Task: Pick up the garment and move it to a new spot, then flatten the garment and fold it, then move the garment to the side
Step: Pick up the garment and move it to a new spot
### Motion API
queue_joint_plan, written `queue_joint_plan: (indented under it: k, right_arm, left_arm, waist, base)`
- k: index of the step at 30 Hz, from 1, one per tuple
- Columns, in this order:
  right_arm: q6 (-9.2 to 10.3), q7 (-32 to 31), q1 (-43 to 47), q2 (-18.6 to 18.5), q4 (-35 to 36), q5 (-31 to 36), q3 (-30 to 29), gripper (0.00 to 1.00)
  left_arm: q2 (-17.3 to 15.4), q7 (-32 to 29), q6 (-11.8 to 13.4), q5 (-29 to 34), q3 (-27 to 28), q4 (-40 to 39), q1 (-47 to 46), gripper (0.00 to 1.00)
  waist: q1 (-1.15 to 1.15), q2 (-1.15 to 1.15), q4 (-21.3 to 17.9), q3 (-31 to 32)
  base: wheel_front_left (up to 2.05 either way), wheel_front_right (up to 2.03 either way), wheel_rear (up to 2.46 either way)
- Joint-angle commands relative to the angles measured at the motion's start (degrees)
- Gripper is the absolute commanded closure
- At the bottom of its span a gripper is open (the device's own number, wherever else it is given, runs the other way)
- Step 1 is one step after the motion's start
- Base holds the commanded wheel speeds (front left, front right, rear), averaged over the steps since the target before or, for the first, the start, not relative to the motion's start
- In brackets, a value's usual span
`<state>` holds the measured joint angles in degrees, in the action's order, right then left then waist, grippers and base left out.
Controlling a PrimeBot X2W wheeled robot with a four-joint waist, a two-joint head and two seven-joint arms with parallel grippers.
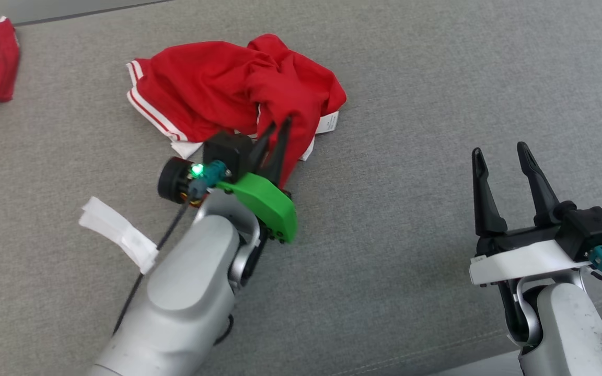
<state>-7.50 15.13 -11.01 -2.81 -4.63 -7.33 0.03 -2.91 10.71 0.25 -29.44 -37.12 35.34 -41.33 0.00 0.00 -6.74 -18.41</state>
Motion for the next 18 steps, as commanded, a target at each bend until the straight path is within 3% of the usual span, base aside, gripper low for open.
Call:
queue_joint_plan:
  k: [1,4,5,6,7,8,14,18]
  right_arm:
    - [0.03,0.04,-0.80,-0.14,-0.24,-0.36,-0.01,0.00]
    - [0.03,0.04,-1.13,-0.14,-0.39,-0.56,0.03,0.00]
    - [0.03,0.04,-1.15,-0.13,-0.43,-0.61,0.06,0.00]
    - [0.03,0.04,-1.12,-0.14,-0.47,-0.62,-0.01,0.00]
    - [0.03,0.04,-1.06,-0.14,-0.51,-0.64,-0.11,0.00]
    - [0.03,0.04,-0.94,-0.14,-0.61,-0.66,-0.25,0.00]
    - [0.03,0.04,-0.45,-0.15,-1.15,-0.44,-0.63,0.00]
    - [0.03,0.04,-0.15,-0.14,-1.24,0.25,-0.84,0.00]
  left_arm:
    - [-0.08,0.82,1.00,-2.05,-2.49,-0.70,0.82,1.00]
    - [-0.15,1.89,3.13,-5.68,-8.11,-1.43,0.71,1.00]
    - [-0.14,2.23,3.66,-6.41,-9.38,-1.54,0.23,0.90]
    - [-0.15,2.62,4.36,-7.25,-10.68,-1.80,-0.52,0.65]
    - [-0.13,2.91,4.73,-7.78,-11.63,-2.02,-1.01,0.51]
    - [-0.12,3.28,5.06,-8.33,-12.61,-2.42,-1.49,0.00]
    - [-0.11,4.53,7.34,-10.99,-14.64,-5.82,-3.80,0.00]
    - [-0.11,4.48,8.40,-8.83,-13.21,-8.02,-4.39,0.00]
  waist:
    - [0.00,0.00,-2.80,-2.51]
    - [0.00,0.00,-3.21,-2.68]
    - [0.00,0.00,-3.25,-2.67]
    - [0.00,0.00,-3.23,-2.61]
    - [0.00,0.00,-3.17,-2.52]
    - [0.00,0.00,-3.02,-2.34]
    - [0.00,0.00,-1.38,-0.67]
    - [0.00,0.00,-0.08,0.67]
  base:
    - [0.00,0.00,0.00]
    - [0.00,0.00,0.00]
    - [0.00,0.00,0.00]
    - [0.00,0.00,0.00]
    - [0.00,0.00,0.00]
    - [0.00,0.00,0.00]
    - [0.00,0.00,0.00]
    - [0.00,0.00,0.00]
